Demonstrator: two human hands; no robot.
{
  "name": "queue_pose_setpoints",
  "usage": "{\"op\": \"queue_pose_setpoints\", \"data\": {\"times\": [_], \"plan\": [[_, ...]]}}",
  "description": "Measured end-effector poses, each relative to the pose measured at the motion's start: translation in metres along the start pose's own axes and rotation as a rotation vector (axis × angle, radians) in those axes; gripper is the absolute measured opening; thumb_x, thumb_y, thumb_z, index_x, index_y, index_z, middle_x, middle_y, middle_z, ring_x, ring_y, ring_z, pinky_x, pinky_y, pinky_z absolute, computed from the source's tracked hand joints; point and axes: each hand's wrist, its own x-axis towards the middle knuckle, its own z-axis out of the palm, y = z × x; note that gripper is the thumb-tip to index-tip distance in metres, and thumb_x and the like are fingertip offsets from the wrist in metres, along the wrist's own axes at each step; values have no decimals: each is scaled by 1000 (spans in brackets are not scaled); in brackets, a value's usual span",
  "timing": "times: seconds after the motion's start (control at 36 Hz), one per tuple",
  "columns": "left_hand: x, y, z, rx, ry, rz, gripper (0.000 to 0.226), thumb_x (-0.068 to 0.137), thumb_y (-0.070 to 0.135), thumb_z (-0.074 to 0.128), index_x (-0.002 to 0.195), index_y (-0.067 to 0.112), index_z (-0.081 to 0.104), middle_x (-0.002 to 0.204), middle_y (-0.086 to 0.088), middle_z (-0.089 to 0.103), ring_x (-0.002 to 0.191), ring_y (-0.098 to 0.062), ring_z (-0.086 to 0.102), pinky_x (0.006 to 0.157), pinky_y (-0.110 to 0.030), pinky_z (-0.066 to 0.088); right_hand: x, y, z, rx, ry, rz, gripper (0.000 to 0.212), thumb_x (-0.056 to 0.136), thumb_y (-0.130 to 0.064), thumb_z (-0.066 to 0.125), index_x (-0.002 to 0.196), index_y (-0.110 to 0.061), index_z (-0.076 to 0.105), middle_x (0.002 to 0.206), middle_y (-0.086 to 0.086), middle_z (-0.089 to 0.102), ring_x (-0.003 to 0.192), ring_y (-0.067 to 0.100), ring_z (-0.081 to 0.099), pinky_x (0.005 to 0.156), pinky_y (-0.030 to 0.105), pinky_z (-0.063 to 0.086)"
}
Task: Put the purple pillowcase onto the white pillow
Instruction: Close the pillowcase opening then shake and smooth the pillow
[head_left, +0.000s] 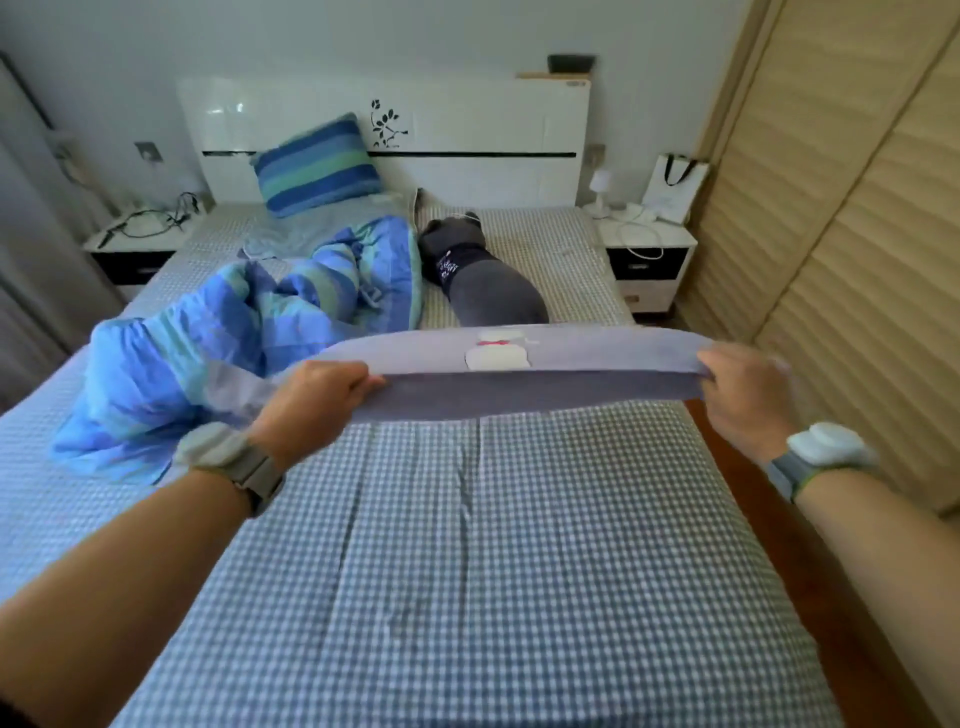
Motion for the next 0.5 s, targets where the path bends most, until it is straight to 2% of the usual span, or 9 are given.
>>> {"op": "queue_pose_setpoints", "data": {"times": [0.08, 0.14, 0.19, 0.25, 0.28, 0.31, 0.33, 0.39, 0.5], "plan": [[-99, 6, 65, -106, -359, -78, 23, 100, 28, 53, 82, 19, 64, 75, 0, 61, 71, -19, 56, 68, -32, 40, -102, 2, 38, 82, -229, -31, 17, 78, -14, 46, 64, -22, 39, 61, 8, 50, 55, 31, 50, 53, 35, 37], [-160, 12, 107, -178, -456, -123, 20, 100, 33, 50, 95, 26, 68, 84, 3, 67, 81, -17, 63, 72, -32, 45, -176, 4, 59, 46, -399, 14, 19, 69, -6, 52, 69, -22, 43, 64, 5, 52, 56, 30, 52, 52, 37, 46], [-220, 16, 151, -135, -672, -147, 20, 100, 41, 48, 105, 31, 65, 101, 3, 71, 97, -21, 68, 81, -35, 52, -240, -1, 76, -16, -751, 51, 17, 68, -5, 56, 75, -21, 58, 75, 2, 59, 67, 29, 60, 57, 43, 53], [-263, 24, 180, -49, -905, -213, 24, 100, 40, 46, 107, 24, 62, 114, -2, 67, 109, -27, 64, 88, -37, 51, -285, 2, 88, -53, -1214, 88, 26, 90, -16, 48, 86, -35, 65, 89, -7, 61, 81, 14, 60, 70, 31, 52], [-275, 29, 187, -40, -984, -256, 25, 100, 41, 45, 106, 22, 60, 116, -3, 65, 111, -29, 63, 87, -35, 50, -302, -1, 93, 9, -1423, 133, 29, 96, -24, 44, 90, -44, 64, 92, -10, 61, 80, 8, 56, 70, 23, 47], [-279, 33, 191, -53, -1022, -313, 25, 100, 41, 44, 104, 22, 60, 117, -3, 64, 111, -29, 62, 85, -33, 47, -311, -5, 96, 82, -1497, 216, 28, 98, -31, 42, 97, -49, 63, 96, -10, 63, 79, 8, 56, 71, 24, 46], [-278, 33, 195, -72, -1003, -344, 24, 100, 42, 44, 101, 23, 60, 116, -3, 64, 110, -27, 62, 83, -32, 46, -310, -13, 98, 96, -1506, 302, 26, 99, -33, 42, 107, -45, 63, 101, -8, 65, 82, 11, 59, 75, 28, 49], [-257, 30, 200, -99, -898, -368, 21, 100, 40, 46, 103, 25, 60, 114, -2, 64, 106, -25, 62, 82, -32, 46, -291, -26, 107, 76, -1355, 359, 23, 101, -30, 44, 113, -30, 64, 109, 0, 68, 93, 21, 64, 82, 33, 51], [-194, 17, 223, -137, -798, -427, 25, 99, 36, 48, 119, 26, 57, 118, -1, 61, 106, -28, 61, 87, -36, 49, -232, -35, 150, 116, -1200, 314, 32, 102, -26, 47, 130, -16, 59, 133, 8, 58, 119, 28, 56, 99, 34, 43]]}}
